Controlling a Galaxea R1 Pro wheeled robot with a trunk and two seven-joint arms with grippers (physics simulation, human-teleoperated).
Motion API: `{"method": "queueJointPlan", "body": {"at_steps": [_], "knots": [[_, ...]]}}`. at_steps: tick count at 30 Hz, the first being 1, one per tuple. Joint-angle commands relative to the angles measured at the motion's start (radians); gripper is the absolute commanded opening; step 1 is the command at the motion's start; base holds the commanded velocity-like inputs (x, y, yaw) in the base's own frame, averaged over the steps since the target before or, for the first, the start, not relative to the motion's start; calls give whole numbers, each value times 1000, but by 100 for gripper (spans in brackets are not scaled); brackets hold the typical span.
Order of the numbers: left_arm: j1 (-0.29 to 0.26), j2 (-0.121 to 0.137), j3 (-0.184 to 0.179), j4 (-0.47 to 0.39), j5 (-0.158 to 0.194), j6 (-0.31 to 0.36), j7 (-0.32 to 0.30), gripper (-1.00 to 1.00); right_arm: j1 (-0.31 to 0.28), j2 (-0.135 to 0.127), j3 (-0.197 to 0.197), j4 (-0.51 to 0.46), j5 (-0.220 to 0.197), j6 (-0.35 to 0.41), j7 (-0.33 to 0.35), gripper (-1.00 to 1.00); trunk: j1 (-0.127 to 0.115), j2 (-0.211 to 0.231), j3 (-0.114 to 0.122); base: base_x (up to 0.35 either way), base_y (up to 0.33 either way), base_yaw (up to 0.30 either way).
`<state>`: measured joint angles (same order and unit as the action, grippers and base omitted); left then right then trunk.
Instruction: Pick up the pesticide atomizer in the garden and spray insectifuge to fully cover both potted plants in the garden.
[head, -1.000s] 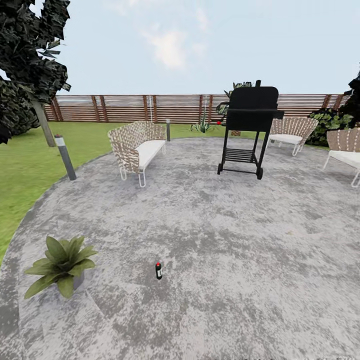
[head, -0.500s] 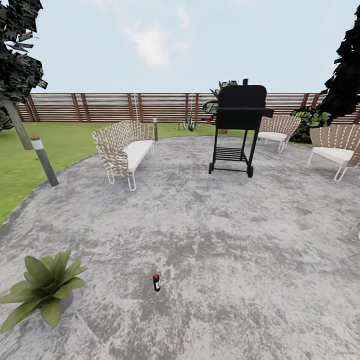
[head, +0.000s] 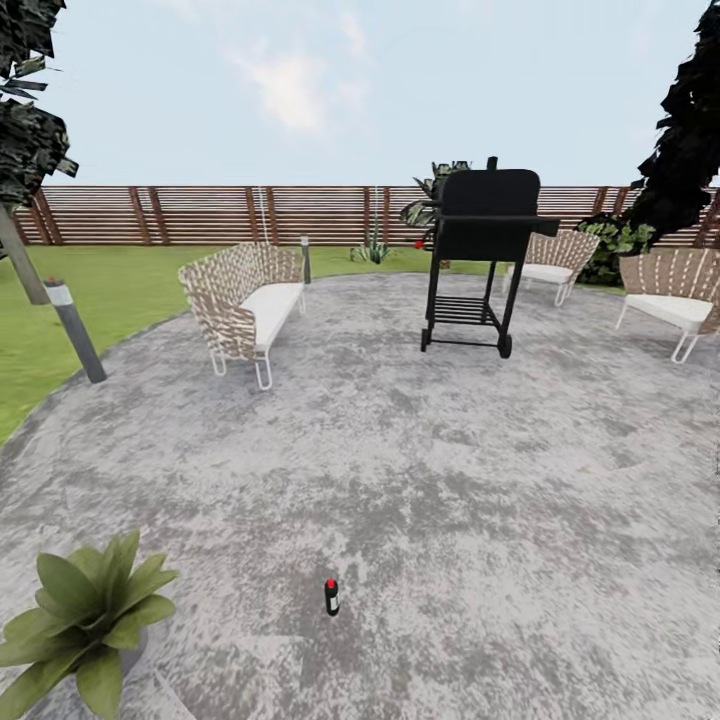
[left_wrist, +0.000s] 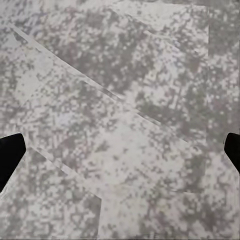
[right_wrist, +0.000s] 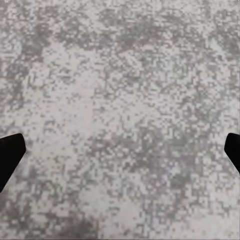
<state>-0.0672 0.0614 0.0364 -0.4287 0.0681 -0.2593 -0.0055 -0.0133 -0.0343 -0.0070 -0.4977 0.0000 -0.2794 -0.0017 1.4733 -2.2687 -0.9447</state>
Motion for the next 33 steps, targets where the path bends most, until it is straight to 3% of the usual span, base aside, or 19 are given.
{"method": "queueJointPlan", "body": {"at_steps": [1, 13, 26, 33], "knots": [[0, 0, -1, 1, 7, -3, -1, 100, -1, 0, -1, 1, 0, -3, 0, 100, 0, 0, -1, 242, 249, -253], [0, 1, -1, 1, 8, -3, -1, 100, -1, 1, -1, 2, 1, -3, 0, 100, 0, 0, -1, 173, 219, -266], [0, 1, -1, 1, 8, -4, -1, 100, -1, 1, -1, 2, 1, -3, 0, 100, 0, 0, -1, 8, 17, -272], [0, 1, -1, 1, 8, -5, -1, 100, -1, 5, 1, -6, 0, -3, -2, 100, 0, 0, -1, 0, 0, -62]]}}
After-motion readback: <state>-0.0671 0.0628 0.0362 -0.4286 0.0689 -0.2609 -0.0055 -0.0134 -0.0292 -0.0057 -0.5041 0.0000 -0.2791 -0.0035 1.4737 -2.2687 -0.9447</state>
